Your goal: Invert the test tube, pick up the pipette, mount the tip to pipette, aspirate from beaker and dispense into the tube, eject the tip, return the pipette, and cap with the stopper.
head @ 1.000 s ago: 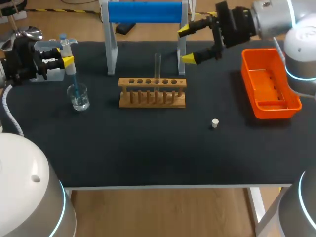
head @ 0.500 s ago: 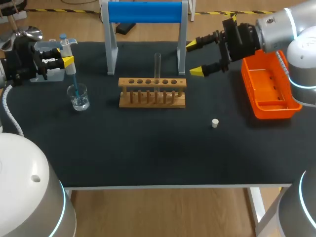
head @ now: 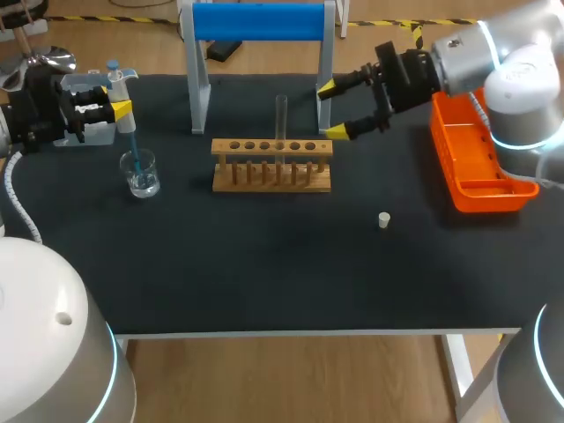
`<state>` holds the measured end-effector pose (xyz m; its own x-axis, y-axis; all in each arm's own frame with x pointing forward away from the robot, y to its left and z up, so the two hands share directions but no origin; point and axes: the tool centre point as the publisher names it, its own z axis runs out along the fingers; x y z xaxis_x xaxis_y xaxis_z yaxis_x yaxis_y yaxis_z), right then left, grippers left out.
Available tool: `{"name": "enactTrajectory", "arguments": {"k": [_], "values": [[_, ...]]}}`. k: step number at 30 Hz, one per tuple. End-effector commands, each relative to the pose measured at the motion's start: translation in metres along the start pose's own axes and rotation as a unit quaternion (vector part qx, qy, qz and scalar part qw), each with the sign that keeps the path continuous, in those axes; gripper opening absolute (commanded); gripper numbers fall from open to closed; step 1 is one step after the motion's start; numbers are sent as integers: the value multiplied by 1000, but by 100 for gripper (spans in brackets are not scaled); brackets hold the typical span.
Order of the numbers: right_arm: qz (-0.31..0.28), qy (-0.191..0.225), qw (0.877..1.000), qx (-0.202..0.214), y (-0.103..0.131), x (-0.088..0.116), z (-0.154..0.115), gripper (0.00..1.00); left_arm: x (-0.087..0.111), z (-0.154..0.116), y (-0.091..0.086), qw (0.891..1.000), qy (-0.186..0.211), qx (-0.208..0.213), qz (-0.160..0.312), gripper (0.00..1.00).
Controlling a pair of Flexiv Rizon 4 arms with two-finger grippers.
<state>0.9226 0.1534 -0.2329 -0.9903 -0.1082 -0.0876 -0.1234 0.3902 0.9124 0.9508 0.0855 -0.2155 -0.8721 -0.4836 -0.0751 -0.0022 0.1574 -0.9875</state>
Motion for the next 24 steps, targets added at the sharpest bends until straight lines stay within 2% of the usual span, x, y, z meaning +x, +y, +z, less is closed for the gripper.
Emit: {"name": "enactTrajectory", "arguments": {"k": [1,10,24], "values": [[1,20,1000,5,-6,-16,12,100,1,-1,-1,1000,0,0,0,0],[-3,25,999,20,-15,-33,26,100,1,-1,-1,1000,0,0,0,0],[-12,49,997,53,-25,-49,60,100,1,-1,-1,1000,0,0,0,0]]}}
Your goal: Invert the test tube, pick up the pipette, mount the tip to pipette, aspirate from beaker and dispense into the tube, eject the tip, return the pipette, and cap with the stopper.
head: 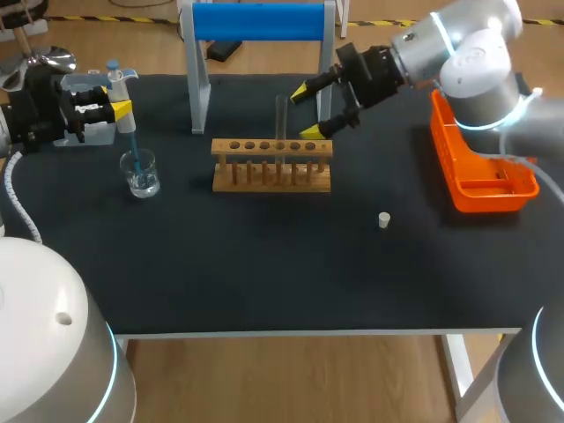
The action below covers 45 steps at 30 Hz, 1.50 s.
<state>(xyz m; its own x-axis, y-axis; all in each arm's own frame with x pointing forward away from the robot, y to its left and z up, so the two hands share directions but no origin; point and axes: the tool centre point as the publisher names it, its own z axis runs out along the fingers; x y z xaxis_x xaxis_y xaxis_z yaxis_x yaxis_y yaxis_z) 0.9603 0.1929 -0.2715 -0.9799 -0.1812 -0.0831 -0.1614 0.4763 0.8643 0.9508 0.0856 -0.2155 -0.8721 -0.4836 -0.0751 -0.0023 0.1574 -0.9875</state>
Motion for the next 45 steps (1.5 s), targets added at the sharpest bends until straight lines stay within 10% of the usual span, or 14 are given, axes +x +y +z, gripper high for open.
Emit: {"name": "enactTrajectory", "arguments": {"k": [1,45], "values": [[1,19,1000,7,-1,-13,13,100,1,-1,-1,1000,0,0,0,0],[-11,-18,999,37,-10,-19,46,100,1,-1,-1,1000,0,0,0,0]]}}
